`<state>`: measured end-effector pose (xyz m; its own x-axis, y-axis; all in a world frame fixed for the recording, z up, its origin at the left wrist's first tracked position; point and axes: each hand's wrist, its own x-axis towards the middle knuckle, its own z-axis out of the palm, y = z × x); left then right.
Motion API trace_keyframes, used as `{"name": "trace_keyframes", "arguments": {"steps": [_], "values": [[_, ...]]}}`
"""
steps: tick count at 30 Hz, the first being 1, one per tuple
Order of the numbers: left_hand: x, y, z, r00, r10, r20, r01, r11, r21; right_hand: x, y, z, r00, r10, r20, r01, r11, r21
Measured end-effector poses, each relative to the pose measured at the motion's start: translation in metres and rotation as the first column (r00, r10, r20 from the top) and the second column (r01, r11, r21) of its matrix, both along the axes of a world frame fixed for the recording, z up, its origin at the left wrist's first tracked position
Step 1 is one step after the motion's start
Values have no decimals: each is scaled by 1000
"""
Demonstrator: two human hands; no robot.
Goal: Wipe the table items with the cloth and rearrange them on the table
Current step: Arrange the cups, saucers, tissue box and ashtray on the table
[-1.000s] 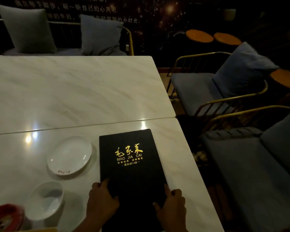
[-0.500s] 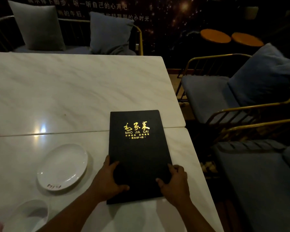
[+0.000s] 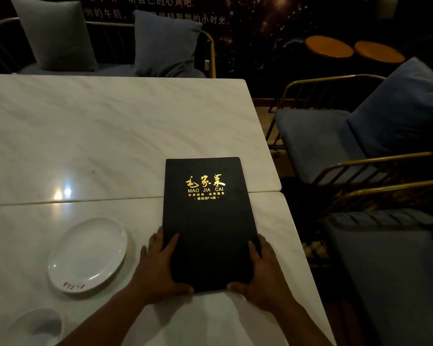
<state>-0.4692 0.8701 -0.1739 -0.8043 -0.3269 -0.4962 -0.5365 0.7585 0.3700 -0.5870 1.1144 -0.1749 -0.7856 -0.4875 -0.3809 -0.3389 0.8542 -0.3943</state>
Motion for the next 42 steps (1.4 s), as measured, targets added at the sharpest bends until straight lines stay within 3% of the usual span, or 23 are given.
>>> {"name": "trace_keyframes", "arguments": {"steps": [10, 21, 25, 27, 29, 31, 33, 35, 37, 40, 42], "values": [[-10, -1, -3, 1000, -17, -5, 17, 998, -68, -7, -8, 2, 999, -30, 13, 29, 999, 27], [-8, 1, -4, 1000, -1, 6, 2, 998, -57, -5, -11, 6, 997, -52, 54, 48, 996, 78], [-6, -6, 12, 1000, -22, 18, 22, 1000, 20, -4, -17, 12, 999, -37, 30, 31, 987, 157], [-1, -18, 27, 998, 32, -62, -28, 998, 56, 1, -32, 22, 998, -57, -32, 61, 988, 142], [9, -39, 40, 956, 122, -266, -121, 992, 19, 10, -59, 36, 995, -98, -21, 98, 995, 15], [26, -66, 50, 876, 181, -448, -225, 973, -47, 25, -96, 47, 992, -99, 74, 109, 985, -132], [46, -99, 54, 818, 240, -522, -338, 936, -99, 45, -136, 51, 973, -91, 210, 137, 967, -216], [68, -131, 56, 804, 363, -471, -464, 878, -116, 67, -173, 46, 933, -133, 333, 223, 942, -249], [90, -160, 54, 811, 485, -328, -549, 824, -139, 87, -203, 36, 906, -175, 384, 289, 921, -261], [114, -186, 42, 813, 571, -113, -582, 808, -98, 109, -237, 22, 919, -181, 349, 269, 937, -221], [122, -193, 34, 814, 574, -87, -578, 815, -39, 118, -251, 14, 925, -192, 328, 271, 938, -216]]}}
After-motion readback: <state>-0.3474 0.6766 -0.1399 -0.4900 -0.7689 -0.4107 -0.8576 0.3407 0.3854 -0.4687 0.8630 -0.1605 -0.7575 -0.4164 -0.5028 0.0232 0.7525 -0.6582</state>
